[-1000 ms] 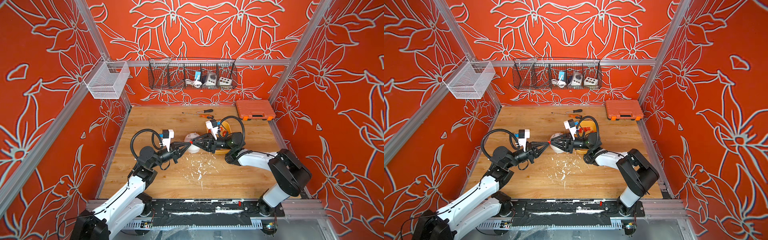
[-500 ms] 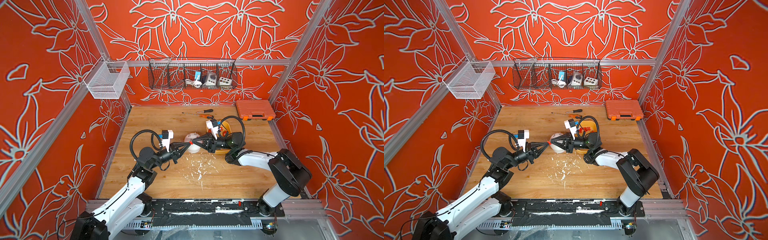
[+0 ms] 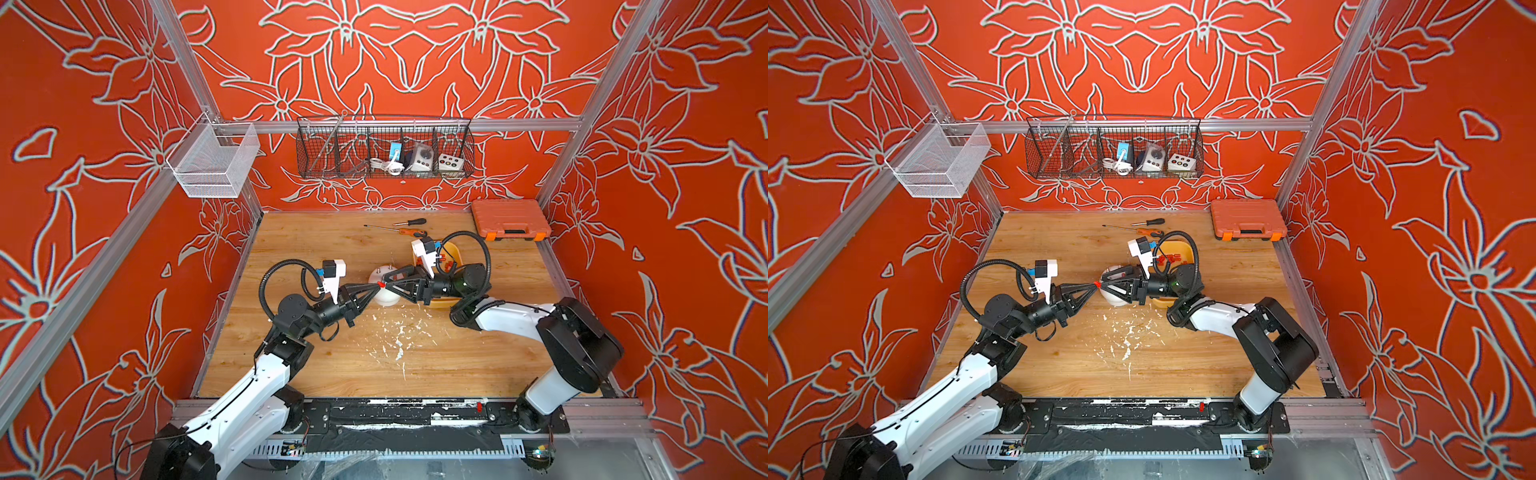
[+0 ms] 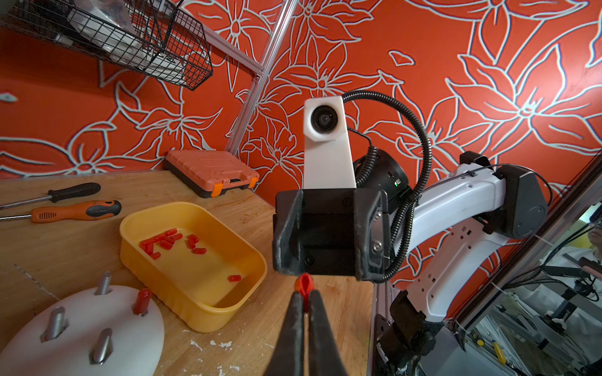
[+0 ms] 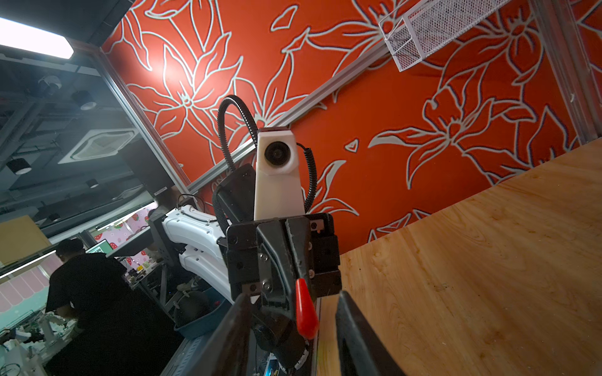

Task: Cover the protruding screws with screw protection sleeves
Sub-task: Pick up the screw protection sleeve from the center of the board.

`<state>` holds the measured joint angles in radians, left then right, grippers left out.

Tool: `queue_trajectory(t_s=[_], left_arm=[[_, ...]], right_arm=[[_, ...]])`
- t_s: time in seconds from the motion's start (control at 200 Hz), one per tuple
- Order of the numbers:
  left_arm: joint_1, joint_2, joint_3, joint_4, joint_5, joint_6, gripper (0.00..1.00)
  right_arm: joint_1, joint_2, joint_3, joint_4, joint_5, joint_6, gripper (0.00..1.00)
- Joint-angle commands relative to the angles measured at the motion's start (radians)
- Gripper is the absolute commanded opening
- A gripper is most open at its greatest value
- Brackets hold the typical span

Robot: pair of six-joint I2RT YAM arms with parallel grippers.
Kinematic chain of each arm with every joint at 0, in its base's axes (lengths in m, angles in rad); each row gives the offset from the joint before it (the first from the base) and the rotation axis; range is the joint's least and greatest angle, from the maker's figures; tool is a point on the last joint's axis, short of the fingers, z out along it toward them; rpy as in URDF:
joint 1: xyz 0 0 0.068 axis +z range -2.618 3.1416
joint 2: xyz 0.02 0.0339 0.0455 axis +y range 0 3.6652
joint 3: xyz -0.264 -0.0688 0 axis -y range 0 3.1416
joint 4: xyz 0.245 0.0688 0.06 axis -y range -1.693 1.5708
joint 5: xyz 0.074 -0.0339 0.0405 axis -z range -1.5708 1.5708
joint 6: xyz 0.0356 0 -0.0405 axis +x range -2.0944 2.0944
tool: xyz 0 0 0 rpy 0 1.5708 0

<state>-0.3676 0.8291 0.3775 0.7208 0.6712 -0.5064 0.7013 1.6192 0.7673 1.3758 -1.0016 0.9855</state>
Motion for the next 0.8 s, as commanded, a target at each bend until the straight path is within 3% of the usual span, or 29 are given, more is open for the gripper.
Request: queue_trajectory(t_s=[0.0,0.155,0.245,0.565,0.711,0.796], left_arm=[[0.004,-0.015,-0.006,0.006,-0.002,0.018,0.00],[0.004,-0.009,-0.006,0.014,0.000,0.017,0.00],[0.004,-0.004,-0.004,0.014,0.002,0.015,0.00],[0.004,0.001,-0.010,0.023,-0.001,0.014,0.00],[0.004,0.007,-0.014,0.031,-0.003,0.006,0.00],[0.004,0.001,-0.017,0.029,-0.006,0.010,0.00]], right_arm=[[0.007,0.007,0.011,0.035,-0.012,0.009,0.47],[0.007,0.023,0.016,0.035,-0.021,0.013,0.54],[0.007,0.034,0.022,0.036,-0.028,0.015,0.53],[0.019,0.034,0.039,0.036,-0.038,0.010,0.27],[0.020,0.033,0.042,0.036,-0.037,0.008,0.08],[0.021,0.032,0.042,0.035,-0.034,0.008,0.06]])
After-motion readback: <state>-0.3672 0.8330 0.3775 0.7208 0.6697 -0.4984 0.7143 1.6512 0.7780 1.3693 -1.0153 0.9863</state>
